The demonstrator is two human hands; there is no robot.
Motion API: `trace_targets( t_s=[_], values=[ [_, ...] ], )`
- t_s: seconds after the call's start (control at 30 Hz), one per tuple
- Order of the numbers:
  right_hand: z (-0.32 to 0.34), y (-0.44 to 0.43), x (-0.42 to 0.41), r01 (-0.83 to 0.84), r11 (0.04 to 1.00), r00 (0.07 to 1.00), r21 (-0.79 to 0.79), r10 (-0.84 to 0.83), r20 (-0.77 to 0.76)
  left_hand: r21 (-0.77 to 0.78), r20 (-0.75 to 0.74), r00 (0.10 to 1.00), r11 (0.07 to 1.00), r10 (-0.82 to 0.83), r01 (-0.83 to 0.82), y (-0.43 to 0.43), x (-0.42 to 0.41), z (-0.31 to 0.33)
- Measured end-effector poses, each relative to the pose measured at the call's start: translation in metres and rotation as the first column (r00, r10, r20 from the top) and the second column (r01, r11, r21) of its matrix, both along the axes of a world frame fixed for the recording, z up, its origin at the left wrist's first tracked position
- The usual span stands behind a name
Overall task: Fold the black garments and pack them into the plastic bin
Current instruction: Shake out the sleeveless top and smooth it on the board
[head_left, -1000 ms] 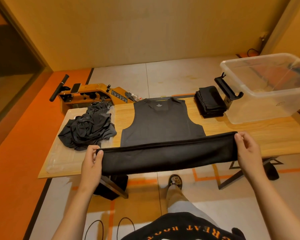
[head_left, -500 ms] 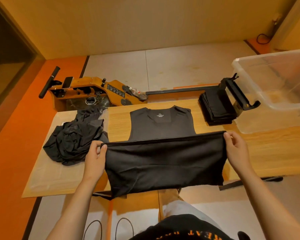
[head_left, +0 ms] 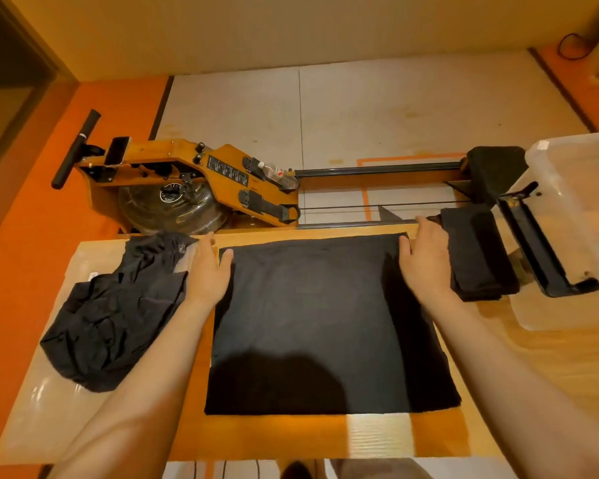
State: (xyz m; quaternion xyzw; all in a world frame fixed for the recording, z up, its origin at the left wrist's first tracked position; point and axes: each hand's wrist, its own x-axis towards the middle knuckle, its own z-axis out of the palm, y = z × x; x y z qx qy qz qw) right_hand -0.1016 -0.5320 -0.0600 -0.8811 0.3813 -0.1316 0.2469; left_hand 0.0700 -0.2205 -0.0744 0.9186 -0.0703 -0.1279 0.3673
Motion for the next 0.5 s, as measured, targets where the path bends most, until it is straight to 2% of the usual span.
trace_targets(
  t_s=[0.17, 0.33, 0.5],
  values=[
    [-0.042, 0.029, -0.031, -0.205, 0.965, 0.961, -0.164, 0.167, -0.22, 0.228, 0.063, 0.986, 0.964, -0.157, 0.139, -0.003, -0.053, -0.035],
    [-0.062, 0.07, -0.087, -0.374, 0.913, 0.905, -0.165, 0.321, -0.278, 0.325, 0.172, 0.938, 0.916, -0.3, 0.233, 0.011, -0.137, -0.052],
    [-0.077, 0.096, -0.147, -0.443, 0.882, 0.855, -0.16, 0.362, -0.37, 0.385, 0.174, 0.919, 0.883, -0.355, 0.269, 0.049, -0.188, -0.068]
  ],
)
